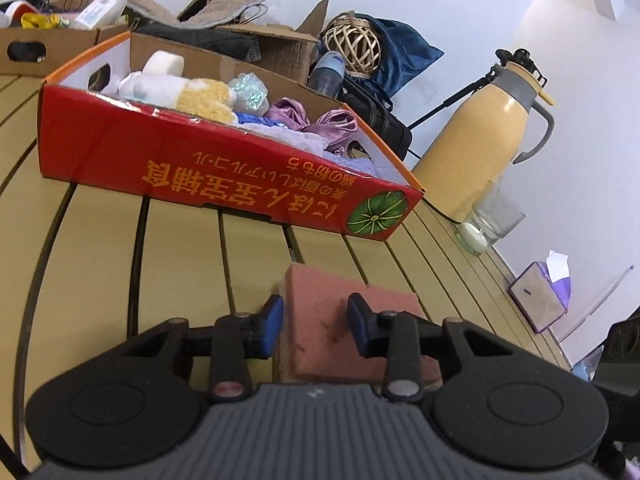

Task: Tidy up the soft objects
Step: 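Grasp the pink-and-tan sponge with both tools together, then carry the pink sponge into the box and open both tools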

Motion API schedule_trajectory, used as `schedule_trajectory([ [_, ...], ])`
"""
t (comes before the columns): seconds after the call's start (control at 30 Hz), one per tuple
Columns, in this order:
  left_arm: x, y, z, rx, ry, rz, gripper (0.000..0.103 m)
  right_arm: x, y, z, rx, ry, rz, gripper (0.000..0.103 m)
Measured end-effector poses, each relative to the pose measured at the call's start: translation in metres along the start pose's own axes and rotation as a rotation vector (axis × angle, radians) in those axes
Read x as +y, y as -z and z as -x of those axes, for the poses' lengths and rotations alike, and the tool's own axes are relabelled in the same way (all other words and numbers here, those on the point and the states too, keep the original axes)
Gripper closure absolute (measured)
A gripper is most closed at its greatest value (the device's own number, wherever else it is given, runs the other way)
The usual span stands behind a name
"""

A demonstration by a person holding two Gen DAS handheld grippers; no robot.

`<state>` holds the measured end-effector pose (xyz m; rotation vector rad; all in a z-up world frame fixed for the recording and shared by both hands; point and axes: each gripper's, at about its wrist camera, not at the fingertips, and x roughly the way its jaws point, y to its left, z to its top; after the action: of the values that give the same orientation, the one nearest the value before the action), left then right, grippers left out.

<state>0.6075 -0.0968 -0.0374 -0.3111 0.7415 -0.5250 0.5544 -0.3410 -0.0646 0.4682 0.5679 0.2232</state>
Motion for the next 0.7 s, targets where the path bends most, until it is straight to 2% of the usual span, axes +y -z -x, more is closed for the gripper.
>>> schedule_trajectory([
  [0.07,-0.006,0.002,0.006,-0.019,-0.005,-0.019,0.069,0.001,0.0,0.002,0.006,-0.009,0.001,0.072],
  [0.17,-0.025,0.012,0.038,-0.1,-0.009,-0.085,0.07,0.01,0.003,0.017,-0.036,-0.015,0.044,0.073],
  [0.27,-0.052,0.045,0.102,-0.148,-0.002,-0.055,0.07,0.028,0.013,0.059,-0.086,-0.039,0.097,0.073],
  [0.4,-0.123,0.133,0.242,-0.295,-0.066,-0.156,0.069,0.07,0.054,0.181,-0.107,-0.085,0.162,0.073],
  [0.5,-0.164,0.2,0.327,-0.372,-0.117,-0.244,0.069,0.103,0.107,0.284,-0.18,-0.121,0.237,0.073],
  [0.6,-0.19,0.243,0.382,-0.425,-0.176,-0.323,0.069,0.126,0.153,0.356,-0.196,-0.151,0.248,0.073],
  [0.7,-0.195,0.267,0.412,-0.449,-0.197,-0.301,0.069,0.149,0.182,0.398,-0.221,-0.158,0.318,0.073],
])
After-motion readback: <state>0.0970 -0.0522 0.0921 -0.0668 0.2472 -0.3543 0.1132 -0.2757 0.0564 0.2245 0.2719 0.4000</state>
